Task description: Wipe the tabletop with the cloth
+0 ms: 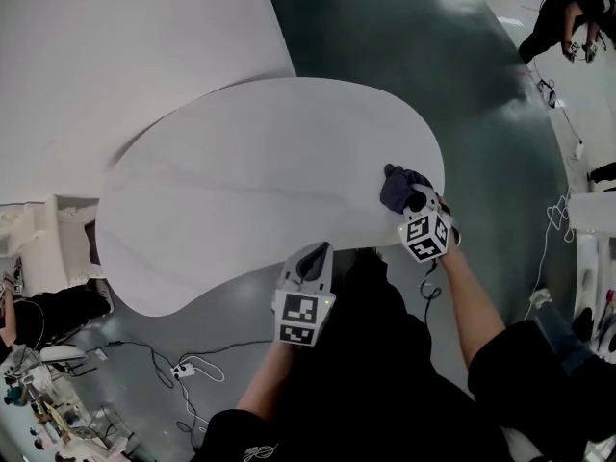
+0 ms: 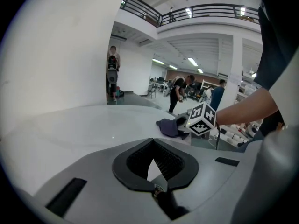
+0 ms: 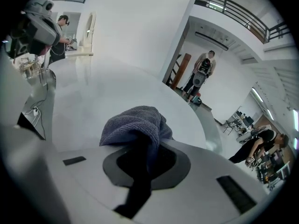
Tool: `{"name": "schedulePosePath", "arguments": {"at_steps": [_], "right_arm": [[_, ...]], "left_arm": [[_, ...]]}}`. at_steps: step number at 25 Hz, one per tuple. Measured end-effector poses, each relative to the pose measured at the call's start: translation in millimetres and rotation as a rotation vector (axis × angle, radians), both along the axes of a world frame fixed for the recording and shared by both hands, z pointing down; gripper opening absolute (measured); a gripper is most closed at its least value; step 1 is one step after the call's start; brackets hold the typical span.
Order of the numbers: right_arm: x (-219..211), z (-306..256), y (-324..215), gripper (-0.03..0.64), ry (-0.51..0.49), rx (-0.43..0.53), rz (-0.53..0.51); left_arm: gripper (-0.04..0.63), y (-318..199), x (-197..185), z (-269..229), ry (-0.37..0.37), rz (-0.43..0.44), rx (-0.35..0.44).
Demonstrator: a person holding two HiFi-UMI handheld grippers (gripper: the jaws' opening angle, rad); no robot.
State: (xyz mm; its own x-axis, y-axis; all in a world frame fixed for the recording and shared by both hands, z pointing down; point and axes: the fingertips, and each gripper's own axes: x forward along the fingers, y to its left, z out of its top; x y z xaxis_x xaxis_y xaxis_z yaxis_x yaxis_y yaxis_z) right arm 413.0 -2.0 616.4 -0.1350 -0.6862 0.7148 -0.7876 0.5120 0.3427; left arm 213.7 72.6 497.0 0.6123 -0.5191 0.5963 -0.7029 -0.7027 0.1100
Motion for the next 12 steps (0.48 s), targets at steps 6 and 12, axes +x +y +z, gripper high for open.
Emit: {"name": "schedulePosePath", "arguments": {"at_steps": [6, 12], "right_arm": [[-45.3, 4.6, 37.2, 0.017, 0.003, -0.032, 0.029], [-87.4, 8.3, 71.6, 0.017, 0.012, -0.098, 0.022]], "left_arm": [[0.008, 23.3, -50.9, -0.7, 0.025, 0.004, 0.01], [0.008, 31.8, -87.4, -24.0, 0.086, -0.044, 0.076]]}}
